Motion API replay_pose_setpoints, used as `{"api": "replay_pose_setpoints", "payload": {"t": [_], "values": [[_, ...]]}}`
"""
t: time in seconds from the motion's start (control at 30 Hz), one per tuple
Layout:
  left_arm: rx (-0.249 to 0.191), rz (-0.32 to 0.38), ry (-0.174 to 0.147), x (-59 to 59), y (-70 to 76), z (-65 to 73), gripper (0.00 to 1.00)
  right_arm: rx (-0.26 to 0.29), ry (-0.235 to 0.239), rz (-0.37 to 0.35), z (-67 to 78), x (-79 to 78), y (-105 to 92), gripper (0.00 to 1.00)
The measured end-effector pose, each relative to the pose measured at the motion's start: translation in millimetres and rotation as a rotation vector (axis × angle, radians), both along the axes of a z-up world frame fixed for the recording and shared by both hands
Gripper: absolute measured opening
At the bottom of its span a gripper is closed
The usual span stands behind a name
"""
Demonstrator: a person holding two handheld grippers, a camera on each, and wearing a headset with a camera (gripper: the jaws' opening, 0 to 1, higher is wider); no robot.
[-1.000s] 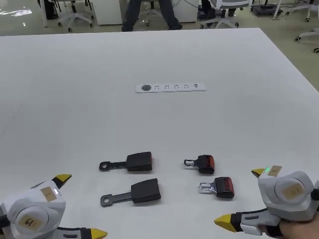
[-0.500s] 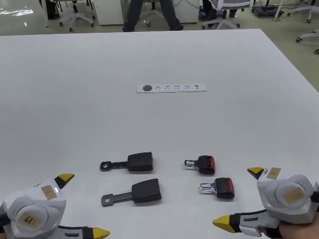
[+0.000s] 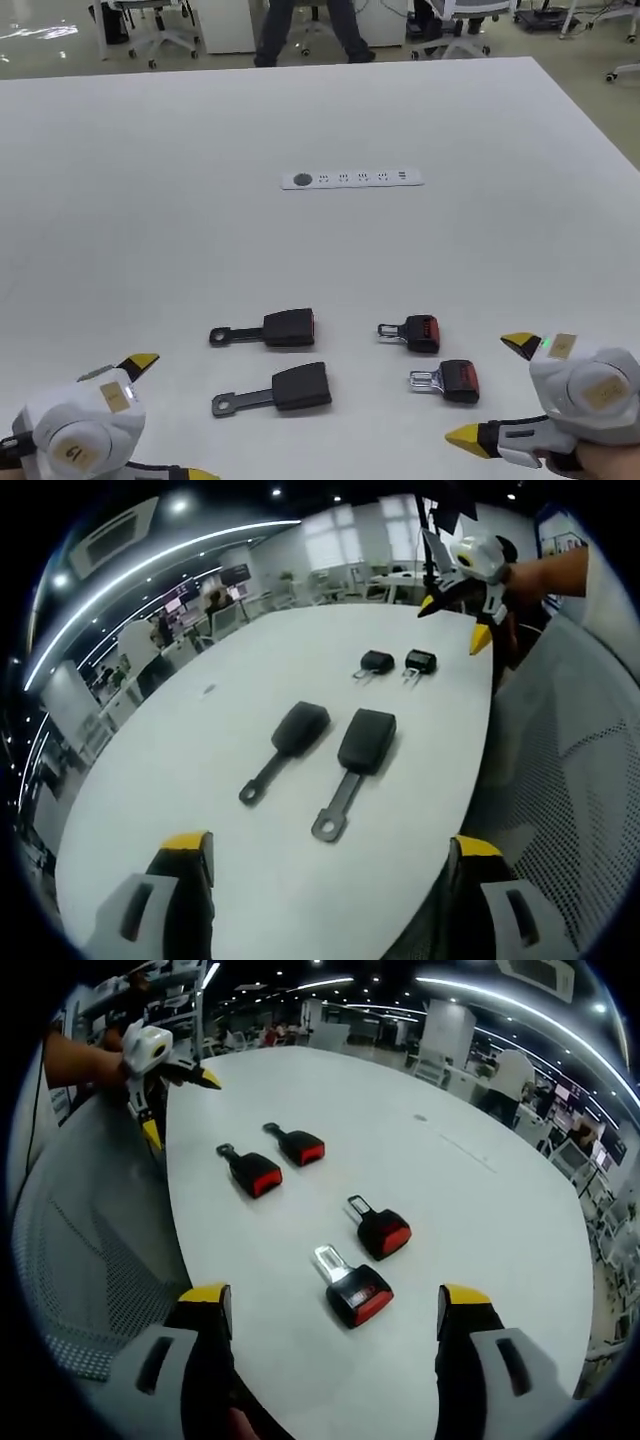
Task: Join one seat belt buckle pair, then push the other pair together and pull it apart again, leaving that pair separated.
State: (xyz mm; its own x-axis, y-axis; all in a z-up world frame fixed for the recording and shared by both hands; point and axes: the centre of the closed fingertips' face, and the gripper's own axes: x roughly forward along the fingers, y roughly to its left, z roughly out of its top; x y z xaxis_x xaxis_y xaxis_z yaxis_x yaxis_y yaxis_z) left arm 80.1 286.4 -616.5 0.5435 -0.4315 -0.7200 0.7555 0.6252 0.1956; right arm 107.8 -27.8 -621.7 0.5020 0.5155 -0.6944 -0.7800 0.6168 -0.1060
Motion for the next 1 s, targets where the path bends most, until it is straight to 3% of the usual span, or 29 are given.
{"api": "replay_pose_setpoints", "payload": {"t": [0.27,0.43,0.57,0.7,0.77,0.87,1.0], "values": [[-0.004,0.001,0.015,4.6,0.3,0.0,0.93,-0.003,0.010,0.023,-4.1,3.1,-0.6,0.79],[-0.018,0.001,0.026,12.9,-12.0,-2.0,0.92,-0.007,0.010,0.056,-6.0,7.1,2.1,0.75],[-0.003,-0.029,0.044,17.3,-22.8,-5.2,0.77,-0.006,-0.012,0.123,-3.5,10.2,10.9,0.70],[0.003,-0.037,0.060,22.0,-30.7,-8.8,0.71,-0.025,-0.009,0.163,-9.0,14.5,14.3,0.68],[0.010,-0.069,0.057,22.5,-34.8,-11.6,0.68,-0.055,-0.010,0.187,-14.2,16.1,13.6,0.67],[-0.001,-0.126,0.029,26.1,-41.1,-15.3,0.67,-0.063,-0.001,0.198,-18.2,18.2,13.1,0.64],[-0.012,-0.148,0.041,31.2,-53.9,-16.0,0.67,-0.076,0.015,0.206,-23.3,21.2,9.7,0.61]]}}
